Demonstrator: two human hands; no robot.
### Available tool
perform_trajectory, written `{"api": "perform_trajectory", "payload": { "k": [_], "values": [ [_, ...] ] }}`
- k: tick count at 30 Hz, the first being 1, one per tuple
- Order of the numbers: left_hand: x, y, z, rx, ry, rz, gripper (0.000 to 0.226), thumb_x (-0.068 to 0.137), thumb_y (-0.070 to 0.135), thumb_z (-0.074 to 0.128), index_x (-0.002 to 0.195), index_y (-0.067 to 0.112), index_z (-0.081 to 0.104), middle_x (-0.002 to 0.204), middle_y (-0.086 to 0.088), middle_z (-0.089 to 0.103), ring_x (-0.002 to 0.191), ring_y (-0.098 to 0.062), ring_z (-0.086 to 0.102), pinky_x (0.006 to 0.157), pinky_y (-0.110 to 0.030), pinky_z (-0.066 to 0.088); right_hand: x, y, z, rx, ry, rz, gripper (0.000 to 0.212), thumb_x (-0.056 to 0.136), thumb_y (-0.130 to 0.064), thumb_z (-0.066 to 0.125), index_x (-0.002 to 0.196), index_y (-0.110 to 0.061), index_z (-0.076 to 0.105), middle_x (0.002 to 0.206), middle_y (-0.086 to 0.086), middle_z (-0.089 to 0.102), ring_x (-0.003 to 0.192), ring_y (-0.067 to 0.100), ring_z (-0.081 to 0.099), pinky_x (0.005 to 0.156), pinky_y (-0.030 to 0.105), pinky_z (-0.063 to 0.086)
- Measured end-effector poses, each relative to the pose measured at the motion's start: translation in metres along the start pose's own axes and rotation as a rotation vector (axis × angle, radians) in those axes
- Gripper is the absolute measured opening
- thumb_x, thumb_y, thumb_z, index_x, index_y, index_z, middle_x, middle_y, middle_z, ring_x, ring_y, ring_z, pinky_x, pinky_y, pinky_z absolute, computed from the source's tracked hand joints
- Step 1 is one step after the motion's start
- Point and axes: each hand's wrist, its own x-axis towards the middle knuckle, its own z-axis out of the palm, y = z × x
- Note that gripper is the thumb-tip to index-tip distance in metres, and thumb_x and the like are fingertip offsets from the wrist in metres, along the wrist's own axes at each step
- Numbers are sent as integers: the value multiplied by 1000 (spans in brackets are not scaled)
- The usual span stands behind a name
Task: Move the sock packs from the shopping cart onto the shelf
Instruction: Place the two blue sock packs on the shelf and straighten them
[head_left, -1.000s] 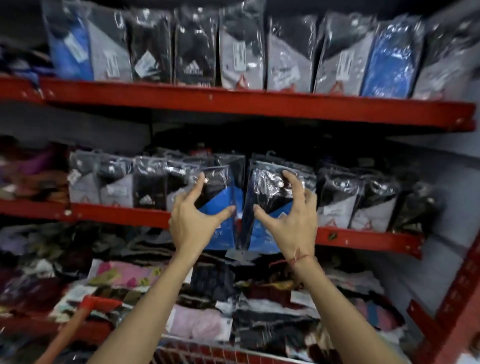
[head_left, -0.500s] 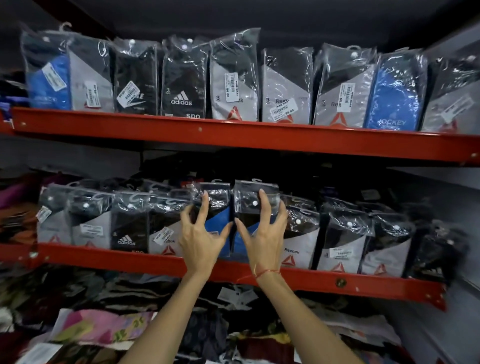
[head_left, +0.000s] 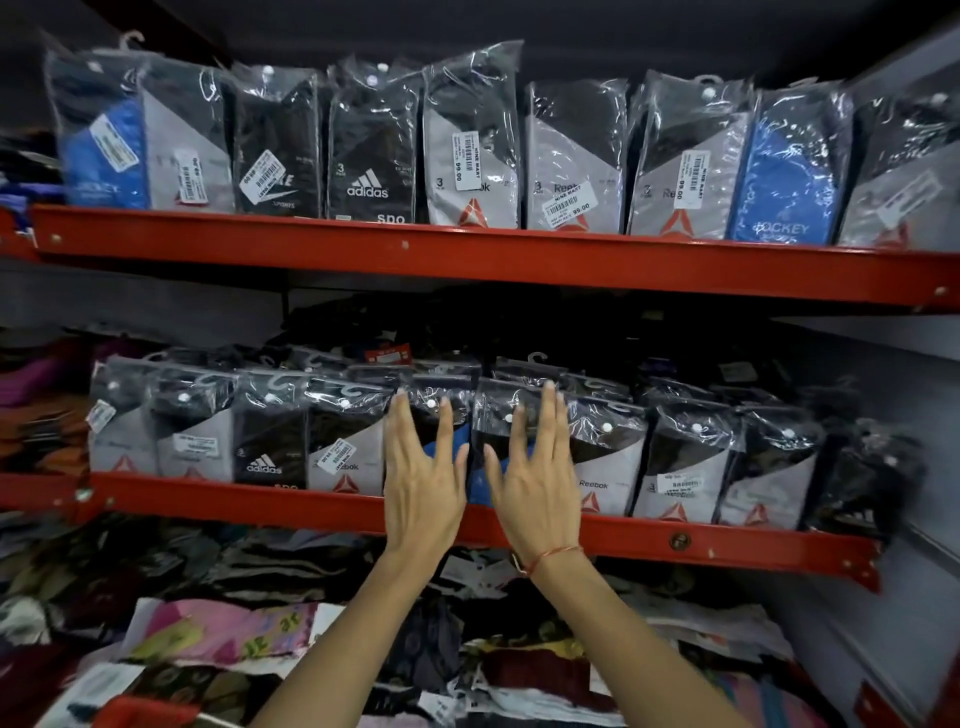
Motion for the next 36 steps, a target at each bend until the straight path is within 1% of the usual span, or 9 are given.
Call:
{"api": "perform_trajectory", "payload": {
  "k": [4, 7, 9, 16, 21, 25, 29, 32, 36],
  "values": [
    [19, 17, -14, 64, 31, 121, 69, 98, 49, 28, 150, 6, 12, 157, -23, 2, 145, -33, -1, 117, -56, 8, 20, 43, -32, -131, 145, -70, 55, 97, -45, 41, 141, -12, 42, 155, 13, 29, 145, 29, 23, 119, 45, 20],
    [33, 35, 0, 118, -78, 369, 74, 96, 58, 23, 151, 12, 5, 160, -6, -1, 146, -21, -1, 117, -58, 6, 18, 84, -28, -249, -26, 15, 74, 90, -69, 32, 150, -26, 23, 160, 8, 16, 148, 30, 8, 118, 60, 5],
    [35, 34, 17, 176, -167, 405, 78, 94, 64, 20, 152, 16, 1, 160, -3, -4, 146, -19, -3, 115, -60, 13, 10, 97, -16, -291, -145, 17, 82, 83, -77, 27, 151, -32, 16, 161, 7, 12, 148, 35, 5, 113, 68, 0],
    [23, 30, 45, 260, -237, 271, 76, 93, 62, 15, 151, 16, -3, 160, -7, -3, 146, -26, -1, 112, -64, 16, 8, 102, 0, -310, -186, -28, 80, 85, -74, 29, 151, -32, 12, 161, 7, 12, 147, 39, 5, 113, 68, 3],
    [12, 53, 36, 118, -88, 314, 78, 93, 61, 27, 150, 14, 2, 158, -7, 0, 146, -24, 3, 112, -65, -8, -1, 136, -31, -302, -95, -209, 75, 90, -70, 28, 151, -29, 15, 160, 6, 12, 147, 34, 11, 115, 62, 14],
    [25, 117, 34, 84, -8, 542, 87, 88, 71, 29, 150, 14, 6, 158, -2, 1, 146, -19, 6, 113, -63, -3, 7, 208, -64, -326, 30, -23, 76, 92, -67, 22, 152, -21, 15, 159, 7, 15, 147, 32, 10, 116, 60, 3],
    [37, 174, 58, 170, -78, 727, 88, 86, 73, 28, 152, 19, 4, 160, -1, 1, 146, -20, -1, 113, -62, 4, 12, 263, -67, -313, -82, 150, 82, 86, -74, 17, 148, -22, 28, 158, 10, 24, 146, 39, 10, 117, 62, 2],
    [35, 180, 79, 282, -115, 684, 87, 86, 74, 25, 152, 21, 4, 160, -3, 6, 146, -24, 4, 112, -61, 4, 9, 264, -52, -265, -92, 126, 76, 86, -70, 30, 140, -17, 40, 146, 15, 42, 138, 45, 26, 115, 63, 11],
    [30, 177, 89, 333, -96, 636, 87, 85, 74, 17, 152, 19, 8, 159, -7, 13, 145, -26, 12, 112, -58, 8, 8, 257, -38, -242, 2, 138, 71, 87, -65, 36, 134, -12, 43, 142, 18, 40, 137, 48, 24, 114, 62, 19]
  ]
}}
